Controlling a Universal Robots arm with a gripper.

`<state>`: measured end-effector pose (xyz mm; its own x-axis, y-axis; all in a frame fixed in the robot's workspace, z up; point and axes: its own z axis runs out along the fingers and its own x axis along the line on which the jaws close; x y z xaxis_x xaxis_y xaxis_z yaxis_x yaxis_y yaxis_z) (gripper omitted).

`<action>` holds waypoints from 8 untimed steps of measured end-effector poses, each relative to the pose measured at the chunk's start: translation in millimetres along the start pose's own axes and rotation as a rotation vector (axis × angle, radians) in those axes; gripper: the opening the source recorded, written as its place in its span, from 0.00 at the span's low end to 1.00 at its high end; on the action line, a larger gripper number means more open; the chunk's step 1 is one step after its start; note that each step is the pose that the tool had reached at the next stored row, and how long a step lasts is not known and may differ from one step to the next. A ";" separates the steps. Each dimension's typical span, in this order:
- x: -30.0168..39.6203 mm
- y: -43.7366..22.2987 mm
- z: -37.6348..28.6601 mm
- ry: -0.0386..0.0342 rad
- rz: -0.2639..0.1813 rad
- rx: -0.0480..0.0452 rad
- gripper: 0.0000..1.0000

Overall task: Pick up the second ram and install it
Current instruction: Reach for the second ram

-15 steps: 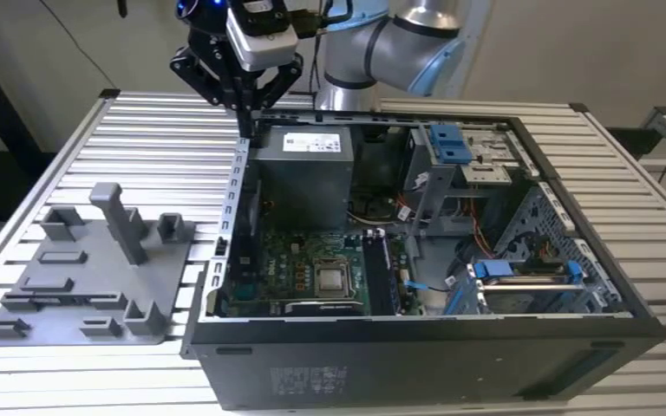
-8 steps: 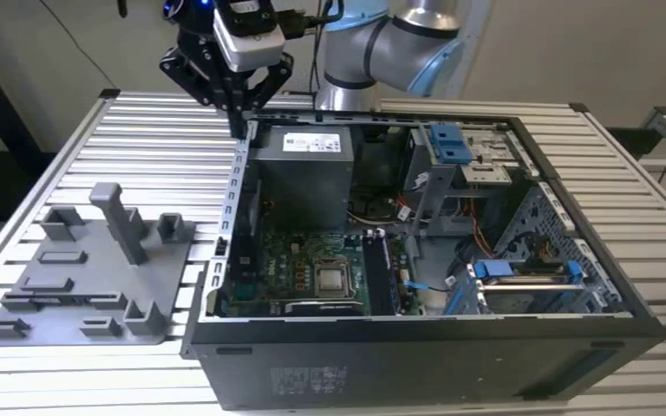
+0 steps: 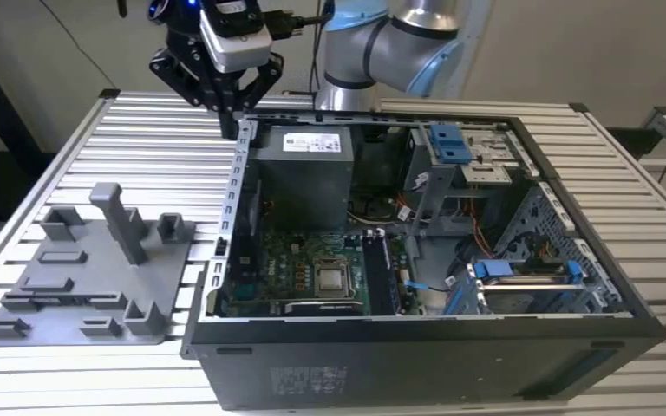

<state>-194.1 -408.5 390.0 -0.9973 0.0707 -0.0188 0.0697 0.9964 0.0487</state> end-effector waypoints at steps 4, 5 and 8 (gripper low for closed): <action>4.5 -0.6 0.1 0.0000 0.000 0.0000 0.11; 5.6 -0.8 0.1 0.0000 0.000 0.0000 0.11; 8.4 -1.2 0.1 0.0000 0.000 0.0000 0.11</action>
<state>-202.6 -409.1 389.7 -0.9973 0.0706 -0.0188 0.0696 0.9964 0.0487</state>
